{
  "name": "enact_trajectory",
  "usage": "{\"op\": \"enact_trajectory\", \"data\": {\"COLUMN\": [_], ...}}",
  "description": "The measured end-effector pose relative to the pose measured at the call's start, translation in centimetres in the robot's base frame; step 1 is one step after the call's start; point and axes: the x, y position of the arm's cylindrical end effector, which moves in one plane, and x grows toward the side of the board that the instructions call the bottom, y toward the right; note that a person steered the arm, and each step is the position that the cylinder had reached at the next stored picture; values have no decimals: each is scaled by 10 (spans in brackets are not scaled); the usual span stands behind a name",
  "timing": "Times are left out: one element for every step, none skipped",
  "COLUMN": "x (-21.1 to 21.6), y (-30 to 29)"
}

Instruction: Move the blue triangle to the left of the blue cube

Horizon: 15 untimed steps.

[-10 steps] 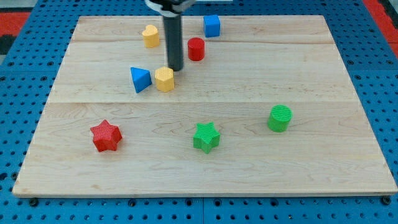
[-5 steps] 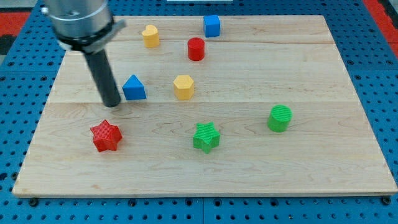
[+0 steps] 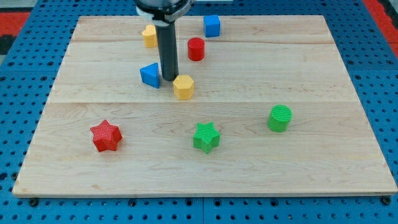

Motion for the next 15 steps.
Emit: {"op": "enact_trajectory", "data": {"x": [5,0,-35,-44,-44,3,0,-38,-45,-18,-35,-55,-114,-99,-99], "y": [-54,-108,-113,-100,-104,-126,-73,-23,-23,-42,-100,-47,-33,-35,-102]}}
